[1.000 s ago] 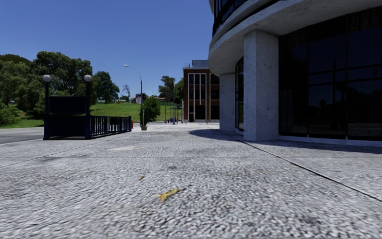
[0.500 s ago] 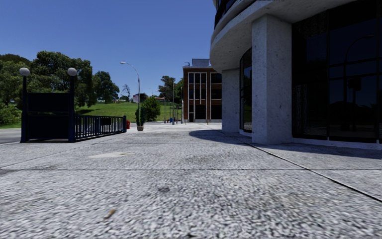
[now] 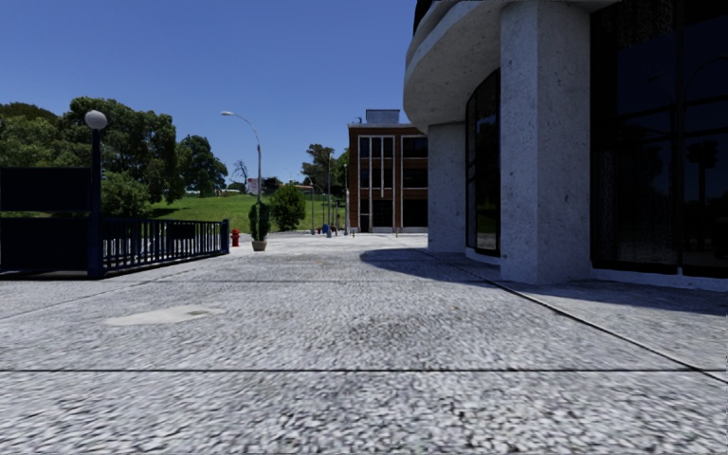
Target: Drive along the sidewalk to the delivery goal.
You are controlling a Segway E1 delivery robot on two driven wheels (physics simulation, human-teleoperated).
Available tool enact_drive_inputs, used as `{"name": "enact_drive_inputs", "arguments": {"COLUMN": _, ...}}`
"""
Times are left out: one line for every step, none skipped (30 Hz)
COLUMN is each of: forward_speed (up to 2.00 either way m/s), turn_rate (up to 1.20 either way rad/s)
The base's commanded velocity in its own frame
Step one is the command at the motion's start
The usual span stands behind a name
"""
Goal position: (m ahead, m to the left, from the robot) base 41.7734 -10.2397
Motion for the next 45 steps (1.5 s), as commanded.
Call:
{"name": "enact_drive_inputs", "arguments": {"forward_speed": 2.0, "turn_rate": 0.0}}
{"name": "enact_drive_inputs", "arguments": {"forward_speed": 2.0, "turn_rate": 0.0}}
{"name": "enact_drive_inputs", "arguments": {"forward_speed": 2.0, "turn_rate": 0.0}}
{"name": "enact_drive_inputs", "arguments": {"forward_speed": 2.0, "turn_rate": 0.0}}
{"name": "enact_drive_inputs", "arguments": {"forward_speed": 2.0, "turn_rate": 0.0}}
{"name": "enact_drive_inputs", "arguments": {"forward_speed": 2.0, "turn_rate": 0.0}}
{"name": "enact_drive_inputs", "arguments": {"forward_speed": 2.0, "turn_rate": 0.0}}
{"name": "enact_drive_inputs", "arguments": {"forward_speed": 2.0, "turn_rate": 0.0}}
{"name": "enact_drive_inputs", "arguments": {"forward_speed": 2.0, "turn_rate": 0.0}}
{"name": "enact_drive_inputs", "arguments": {"forward_speed": 2.0, "turn_rate": 0.0}}
{"name": "enact_drive_inputs", "arguments": {"forward_speed": 2.0, "turn_rate": 0.0}}
{"name": "enact_drive_inputs", "arguments": {"forward_speed": 2.0, "turn_rate": 0.0}}
{"name": "enact_drive_inputs", "arguments": {"forward_speed": 2.0, "turn_rate": 0.0}}
{"name": "enact_drive_inputs", "arguments": {"forward_speed": 2.0, "turn_rate": 0.0}}
{"name": "enact_drive_inputs", "arguments": {"forward_speed": 2.0, "turn_rate": 0.0}}
{"name": "enact_drive_inputs", "arguments": {"forward_speed": 2.0, "turn_rate": 0.0}}
{"name": "enact_drive_inputs", "arguments": {"forward_speed": 2.0, "turn_rate": 0.0}}
{"name": "enact_drive_inputs", "arguments": {"forward_speed": 2.0, "turn_rate": 0.0}}
{"name": "enact_drive_inputs", "arguments": {"forward_speed": 2.0, "turn_rate": 0.0}}
{"name": "enact_drive_inputs", "arguments": {"forward_speed": 2.0, "turn_rate": 0.0}}
{"name": "enact_drive_inputs", "arguments": {"forward_speed": 2.0, "turn_rate": 0.0}}
{"name": "enact_drive_inputs", "arguments": {"forward_speed": 2.0, "turn_rate": 0.0}}
{"name": "enact_drive_inputs", "arguments": {"forward_speed": 2.0, "turn_rate": 0.0}}
{"name": "enact_drive_inputs", "arguments": {"forward_speed": 2.0, "turn_rate": 0.0}}
{"name": "enact_drive_inputs", "arguments": {"forward_speed": 2.0, "turn_rate": 0.0}}
{"name": "enact_drive_inputs", "arguments": {"forward_speed": 2.0, "turn_rate": 0.0}}
{"name": "enact_drive_inputs", "arguments": {"forward_speed": 2.0, "turn_rate": 0.0}}
{"name": "enact_drive_inputs", "arguments": {"forward_speed": 2.0, "turn_rate": 0.0}}
{"name": "enact_drive_inputs", "arguments": {"forward_speed": 2.0, "turn_rate": 0.0}}
{"name": "enact_drive_inputs", "arguments": {"forward_speed": 2.0, "turn_rate": 0.0}}
{"name": "enact_drive_inputs", "arguments": {"forward_speed": 2.0, "turn_rate": 0.0}}
{"name": "enact_drive_inputs", "arguments": {"forward_speed": 2.0, "turn_rate": 0.0}}
{"name": "enact_drive_inputs", "arguments": {"forward_speed": 2.0, "turn_rate": 0.0}}
{"name": "enact_drive_inputs", "arguments": {"forward_speed": 2.0, "turn_rate": 0.0}}
{"name": "enact_drive_inputs", "arguments": {"forward_speed": 2.0, "turn_rate": 0.0}}
{"name": "enact_drive_inputs", "arguments": {"forward_speed": 2.0, "turn_rate": 0.0}}
{"name": "enact_drive_inputs", "arguments": {"forward_speed": 2.0, "turn_rate": 0.0}}
{"name": "enact_drive_inputs", "arguments": {"forward_speed": 2.0, "turn_rate": 0.0}}
{"name": "enact_drive_inputs", "arguments": {"forward_speed": 2.0, "turn_rate": 0.0}}
{"name": "enact_drive_inputs", "arguments": {"forward_speed": 2.0, "turn_rate": 0.0}}
{"name": "enact_drive_inputs", "arguments": {"forward_speed": 2.0, "turn_rate": 0.0}}
{"name": "enact_drive_inputs", "arguments": {"forward_speed": 2.0, "turn_rate": 0.0}}
{"name": "enact_drive_inputs", "arguments": {"forward_speed": 2.0, "turn_rate": 0.0}}
{"name": "enact_drive_inputs", "arguments": {"forward_speed": 2.0, "turn_rate": 0.0}}
{"name": "enact_drive_inputs", "arguments": {"forward_speed": 2.0, "turn_rate": 0.0}}
